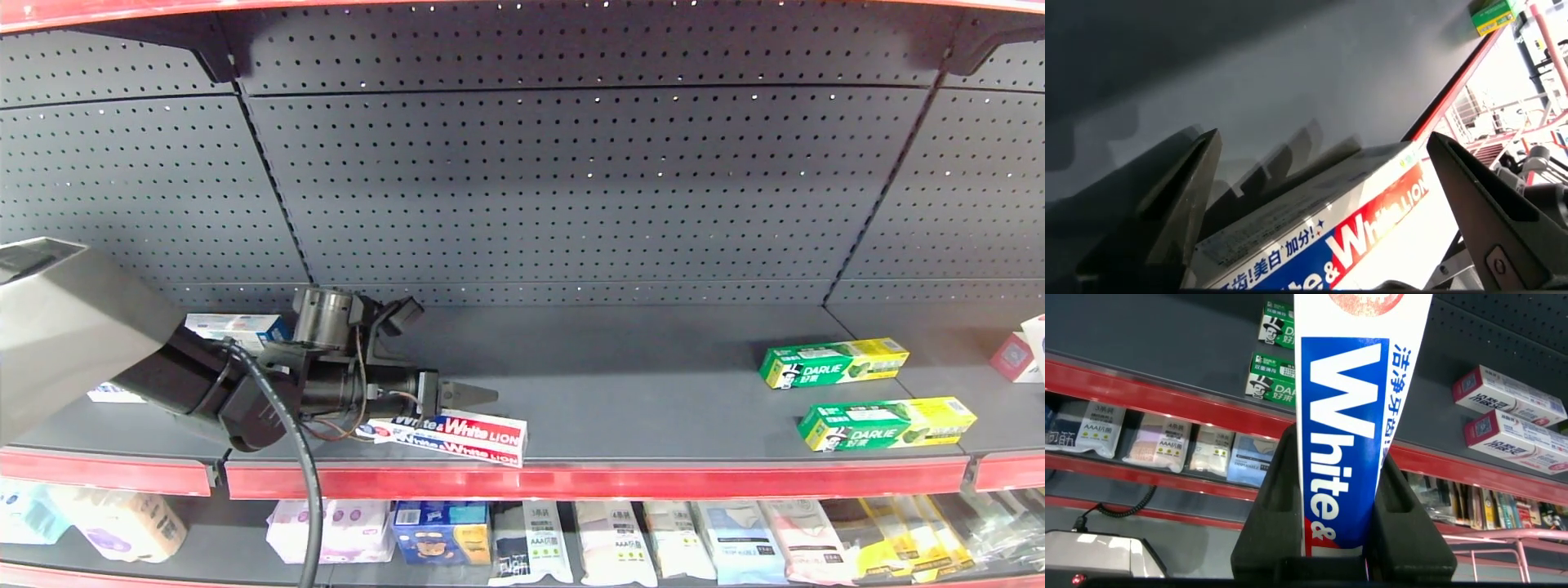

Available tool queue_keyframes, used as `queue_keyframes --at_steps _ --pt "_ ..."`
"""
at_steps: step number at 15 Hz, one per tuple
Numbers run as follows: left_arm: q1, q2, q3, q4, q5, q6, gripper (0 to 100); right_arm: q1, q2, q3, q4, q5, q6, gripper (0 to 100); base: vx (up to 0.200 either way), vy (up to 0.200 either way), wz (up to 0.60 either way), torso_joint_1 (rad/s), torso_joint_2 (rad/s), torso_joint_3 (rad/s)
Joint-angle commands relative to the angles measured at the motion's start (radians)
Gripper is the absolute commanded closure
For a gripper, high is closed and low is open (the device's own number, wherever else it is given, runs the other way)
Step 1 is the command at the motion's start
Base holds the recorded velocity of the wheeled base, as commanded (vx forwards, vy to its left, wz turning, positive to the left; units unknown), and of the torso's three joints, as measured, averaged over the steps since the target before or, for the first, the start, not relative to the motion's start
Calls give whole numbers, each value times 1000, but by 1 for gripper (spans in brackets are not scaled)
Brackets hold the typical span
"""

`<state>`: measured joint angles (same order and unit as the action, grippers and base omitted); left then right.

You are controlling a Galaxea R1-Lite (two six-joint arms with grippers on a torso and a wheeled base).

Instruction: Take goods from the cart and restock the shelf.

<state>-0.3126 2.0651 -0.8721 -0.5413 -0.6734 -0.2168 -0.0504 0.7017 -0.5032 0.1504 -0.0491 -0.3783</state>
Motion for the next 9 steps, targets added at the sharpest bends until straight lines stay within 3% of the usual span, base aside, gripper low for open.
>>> queue_keyframes --at_steps 1,9 --pt "1 -11 4 -6 0 1 0 0 -5 0 0 0 -1 100 0 0 0 0 0 0" --pt "21 -66 51 11 3 -7 0 0 -14 0 1 0 -1 100 0 0 0 0 0 0"
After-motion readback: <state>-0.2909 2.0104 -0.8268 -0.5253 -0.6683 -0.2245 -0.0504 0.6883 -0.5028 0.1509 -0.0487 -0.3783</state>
